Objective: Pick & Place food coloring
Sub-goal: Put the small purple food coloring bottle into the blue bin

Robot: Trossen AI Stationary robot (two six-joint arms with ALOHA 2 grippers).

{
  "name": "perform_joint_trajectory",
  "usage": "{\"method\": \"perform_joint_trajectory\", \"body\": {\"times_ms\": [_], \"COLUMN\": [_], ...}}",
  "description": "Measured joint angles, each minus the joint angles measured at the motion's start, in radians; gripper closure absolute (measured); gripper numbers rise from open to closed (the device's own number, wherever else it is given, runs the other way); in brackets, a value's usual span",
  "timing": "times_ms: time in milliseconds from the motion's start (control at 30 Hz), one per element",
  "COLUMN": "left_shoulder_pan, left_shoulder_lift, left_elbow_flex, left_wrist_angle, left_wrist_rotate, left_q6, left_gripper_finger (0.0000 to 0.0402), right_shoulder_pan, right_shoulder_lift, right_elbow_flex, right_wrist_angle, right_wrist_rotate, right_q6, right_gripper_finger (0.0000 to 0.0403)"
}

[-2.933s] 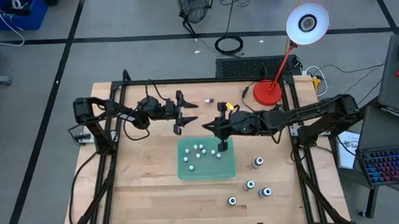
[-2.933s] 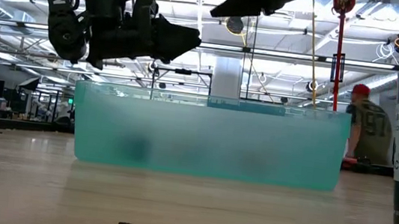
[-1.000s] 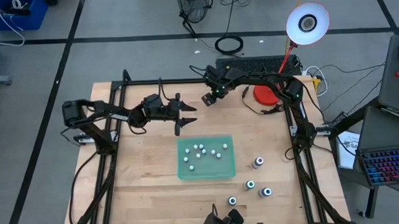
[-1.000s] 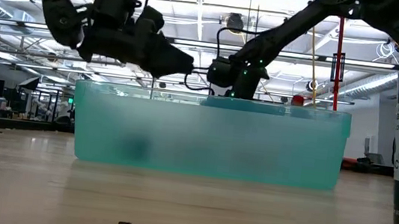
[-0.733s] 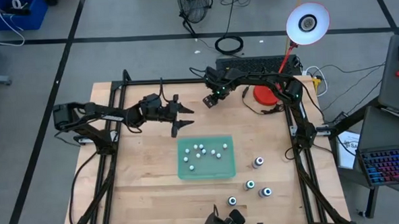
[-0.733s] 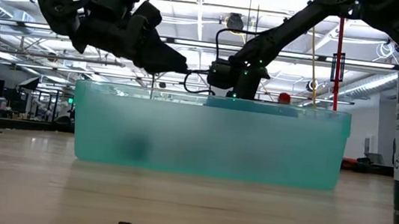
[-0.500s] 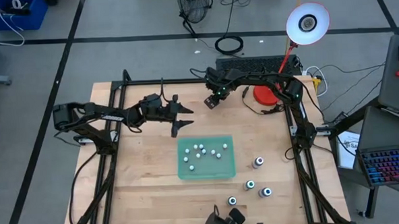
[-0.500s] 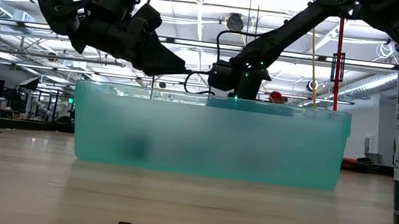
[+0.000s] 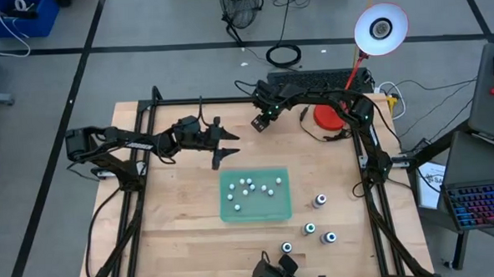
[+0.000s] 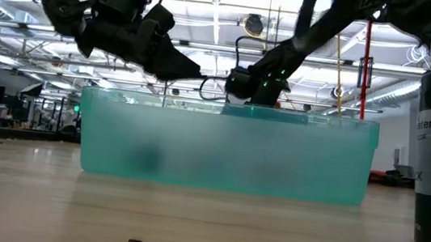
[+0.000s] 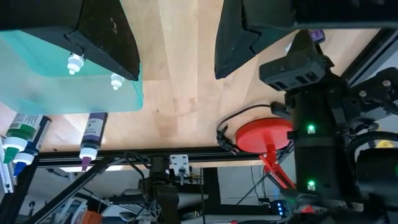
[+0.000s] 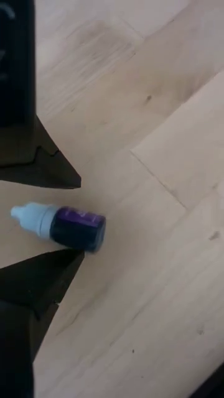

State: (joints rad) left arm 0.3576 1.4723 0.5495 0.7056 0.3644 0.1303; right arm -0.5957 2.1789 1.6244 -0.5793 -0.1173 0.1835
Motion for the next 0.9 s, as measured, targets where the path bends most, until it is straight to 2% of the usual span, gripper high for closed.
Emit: {"method": "perform_joint_trajectory", "body": {"times_ms": [467, 733, 900], "left_shoulder_pan": [0.0, 0.0, 0.0], "left_shoulder_lift": [0.0, 0.0, 0.0], "left_elbow_flex": [0.0, 0.0, 0.0], "left_wrist_angle": [0.0, -0.009, -0.049], "left_wrist_rotate": [0.0, -0.001, -0.021], "left_q6": [0.0, -0.008, -0.008], "left_gripper_finger": [0.0192, 0.0192, 0.0192], "right_shoulder_pan": [-0.01, 0.029, 0.101], "right_shoulder_lift": [0.017, -0.034, -0.175], "right_elbow_flex": [0.001, -0.009, -0.003], "right_wrist_angle": [-0.027, -0.024, -0.017], "right_wrist_rotate": [-0.014, -0.018, -0.012], "right_q6": [-0.044, -0.135, -0.184], "right_gripper_finger": [0.0356, 0.0359, 0.0359]}}
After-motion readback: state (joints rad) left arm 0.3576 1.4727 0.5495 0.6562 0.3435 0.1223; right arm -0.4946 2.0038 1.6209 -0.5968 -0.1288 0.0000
